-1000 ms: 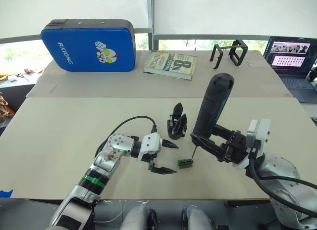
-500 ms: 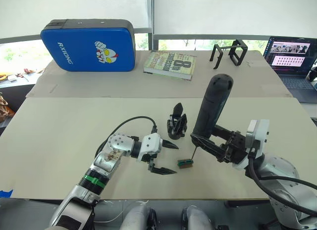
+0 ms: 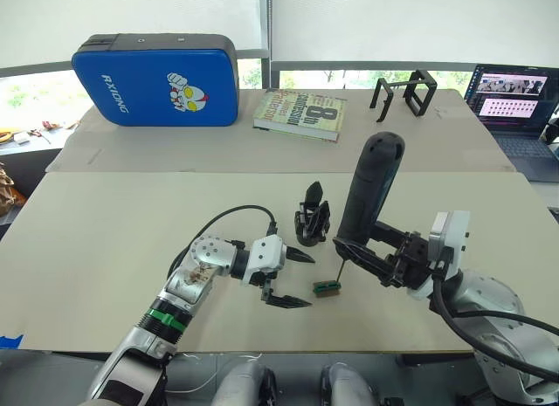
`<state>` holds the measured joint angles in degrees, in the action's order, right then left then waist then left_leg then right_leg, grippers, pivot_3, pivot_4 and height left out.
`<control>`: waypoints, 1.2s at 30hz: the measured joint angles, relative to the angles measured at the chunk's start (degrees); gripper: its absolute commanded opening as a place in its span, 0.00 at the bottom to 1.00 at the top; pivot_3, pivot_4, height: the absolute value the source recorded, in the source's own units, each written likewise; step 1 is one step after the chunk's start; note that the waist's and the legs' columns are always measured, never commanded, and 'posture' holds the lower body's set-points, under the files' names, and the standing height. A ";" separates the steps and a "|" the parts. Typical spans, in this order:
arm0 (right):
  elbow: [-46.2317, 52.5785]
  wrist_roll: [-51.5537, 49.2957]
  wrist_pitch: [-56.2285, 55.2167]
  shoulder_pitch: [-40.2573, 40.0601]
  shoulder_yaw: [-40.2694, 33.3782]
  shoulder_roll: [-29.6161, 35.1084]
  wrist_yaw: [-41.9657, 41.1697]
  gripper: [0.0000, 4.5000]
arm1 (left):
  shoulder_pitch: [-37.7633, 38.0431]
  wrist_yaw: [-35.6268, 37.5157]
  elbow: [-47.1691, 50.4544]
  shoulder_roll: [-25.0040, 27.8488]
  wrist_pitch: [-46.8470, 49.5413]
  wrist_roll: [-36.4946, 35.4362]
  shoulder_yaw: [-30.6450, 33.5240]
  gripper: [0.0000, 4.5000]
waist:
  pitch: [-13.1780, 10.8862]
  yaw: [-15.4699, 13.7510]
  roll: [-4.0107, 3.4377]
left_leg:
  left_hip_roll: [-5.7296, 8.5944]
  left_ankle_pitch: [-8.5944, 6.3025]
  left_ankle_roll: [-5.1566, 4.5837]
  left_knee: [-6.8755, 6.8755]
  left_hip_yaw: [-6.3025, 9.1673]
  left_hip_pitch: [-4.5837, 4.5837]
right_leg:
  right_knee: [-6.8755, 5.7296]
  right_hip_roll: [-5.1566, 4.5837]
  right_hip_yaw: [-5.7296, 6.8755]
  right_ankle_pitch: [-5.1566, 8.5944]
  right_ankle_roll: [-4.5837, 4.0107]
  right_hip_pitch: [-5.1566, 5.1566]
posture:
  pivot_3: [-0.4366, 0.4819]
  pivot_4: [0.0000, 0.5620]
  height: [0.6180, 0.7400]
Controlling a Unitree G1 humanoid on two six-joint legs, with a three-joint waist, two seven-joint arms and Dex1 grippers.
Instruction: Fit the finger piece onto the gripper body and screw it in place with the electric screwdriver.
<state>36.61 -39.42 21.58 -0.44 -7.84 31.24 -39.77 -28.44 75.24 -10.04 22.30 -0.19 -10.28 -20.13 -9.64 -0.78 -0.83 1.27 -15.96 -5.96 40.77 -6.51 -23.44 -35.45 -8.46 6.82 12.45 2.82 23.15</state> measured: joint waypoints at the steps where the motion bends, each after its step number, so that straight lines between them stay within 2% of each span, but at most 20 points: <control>1: 0.00 0.00 0.00 0.00 0.00 0.08 0.01 0.43 | 0.00 0.00 0.00 0.00 0.00 0.00 0.00 1.00 | 0.00 0.00 0.00 | 0.00 0.00 0.00 0.00 0.00 0.00 | 0.00 0.00 0.00 0.00 0.00 0.00 | 0.48 0.27 1.00; 30: 0.02 -0.08 -0.01 -0.99 -0.08 0.71 -0.75 0.43 | -0.05 -0.01 -1.59 -0.51 -0.87 0.79 0.00 1.00 | 0.00 -0.01 0.00 | 0.00 0.00 0.00 0.00 0.00 0.00 | 0.00 0.00 0.00 0.00 0.00 0.00 | 0.48 0.27 1.00; 36: 2.08 -2.69 0.89 0.23 -2.39 2.51 0.75 0.43 | 0.01 -0.06 -1.51 0.33 -0.84 0.77 0.23 1.00 | 0.00 0.03 0.00 | -0.02 0.00 0.00 0.00 0.00 0.00 | 0.00 0.00 0.00 0.00 0.00 0.01 | 0.48 0.27 1.00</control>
<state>38.68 -42.11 22.48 -0.21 -10.23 33.75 -39.03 -28.43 75.18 -11.55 22.63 -1.03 -9.52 -19.91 -9.64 -0.75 -0.83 1.25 -15.96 -5.96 40.77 -6.51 -23.44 -35.44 -8.46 6.82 12.45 2.82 23.15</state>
